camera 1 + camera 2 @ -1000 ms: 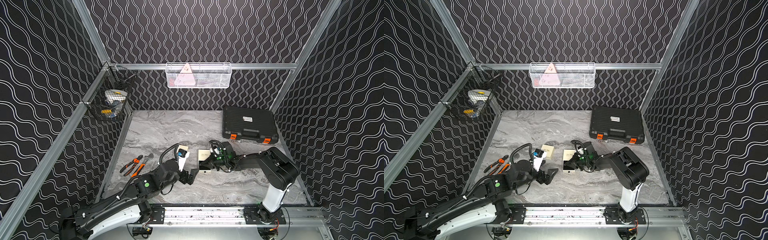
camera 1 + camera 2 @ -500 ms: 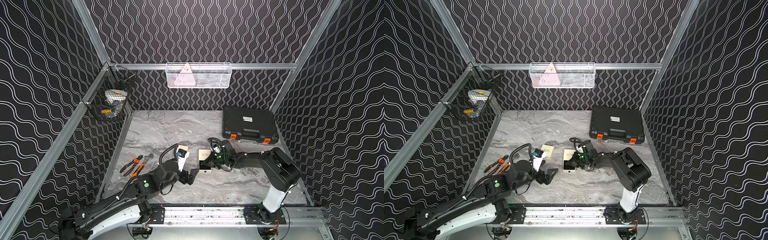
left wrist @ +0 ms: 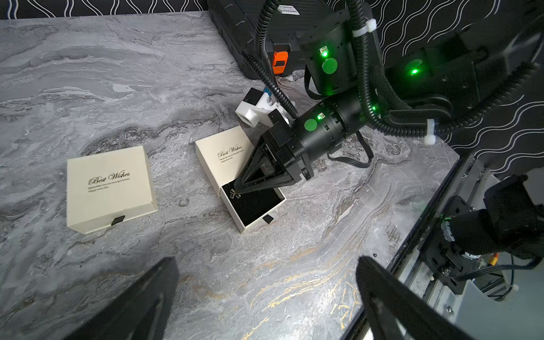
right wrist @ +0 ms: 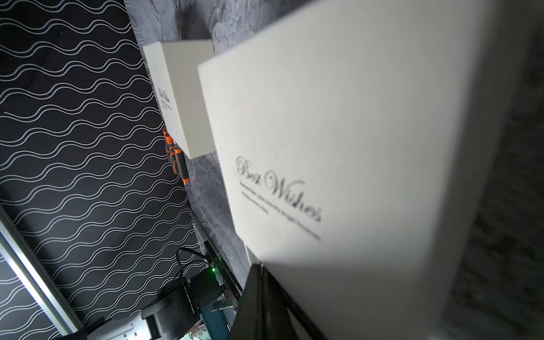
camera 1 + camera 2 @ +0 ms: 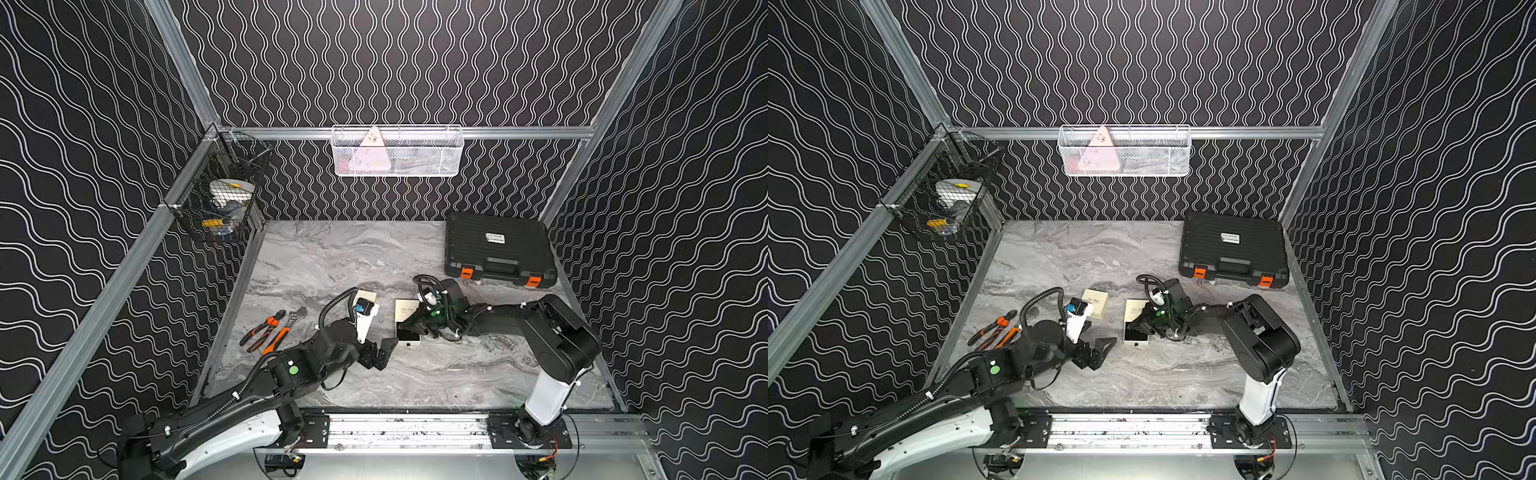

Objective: Place the earrings into the drawer-style jewelry box
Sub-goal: Insert the earring into the inner lining.

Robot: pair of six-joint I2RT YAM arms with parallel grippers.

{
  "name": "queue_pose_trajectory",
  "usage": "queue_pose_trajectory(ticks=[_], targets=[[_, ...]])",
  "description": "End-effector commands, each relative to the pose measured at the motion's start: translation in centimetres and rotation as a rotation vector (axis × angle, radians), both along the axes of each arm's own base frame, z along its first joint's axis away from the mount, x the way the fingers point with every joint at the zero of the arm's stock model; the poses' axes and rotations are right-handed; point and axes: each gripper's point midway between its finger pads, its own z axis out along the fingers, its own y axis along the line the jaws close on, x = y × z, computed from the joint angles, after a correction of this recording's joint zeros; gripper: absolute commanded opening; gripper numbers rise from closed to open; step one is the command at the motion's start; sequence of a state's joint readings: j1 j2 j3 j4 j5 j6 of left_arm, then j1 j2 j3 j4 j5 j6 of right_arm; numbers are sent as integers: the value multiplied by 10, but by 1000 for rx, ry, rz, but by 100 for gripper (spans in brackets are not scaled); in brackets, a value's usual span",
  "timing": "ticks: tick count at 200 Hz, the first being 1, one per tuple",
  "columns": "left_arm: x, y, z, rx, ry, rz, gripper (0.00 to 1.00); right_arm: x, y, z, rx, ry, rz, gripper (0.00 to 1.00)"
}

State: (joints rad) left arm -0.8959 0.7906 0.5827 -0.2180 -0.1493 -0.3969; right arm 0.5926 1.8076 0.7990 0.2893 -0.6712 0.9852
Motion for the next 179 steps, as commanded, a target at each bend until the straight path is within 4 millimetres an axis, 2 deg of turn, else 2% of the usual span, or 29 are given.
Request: queue_pose_trajectory(ticks=[1,79,129,179], targets=[[1,-2,4,-26,0,3,99,4,5,4,26,-10,-1,0],[0,-3,5,-31,0,-1,99,1,1,-9,-11,7,0,0],[0,-3,5,-33,-1,-2,99,1,-8,-13,-126,-20,8,0],[0,-3,6,-36,-1,-1,99,0,-9,-17,-197,-33,24,0]])
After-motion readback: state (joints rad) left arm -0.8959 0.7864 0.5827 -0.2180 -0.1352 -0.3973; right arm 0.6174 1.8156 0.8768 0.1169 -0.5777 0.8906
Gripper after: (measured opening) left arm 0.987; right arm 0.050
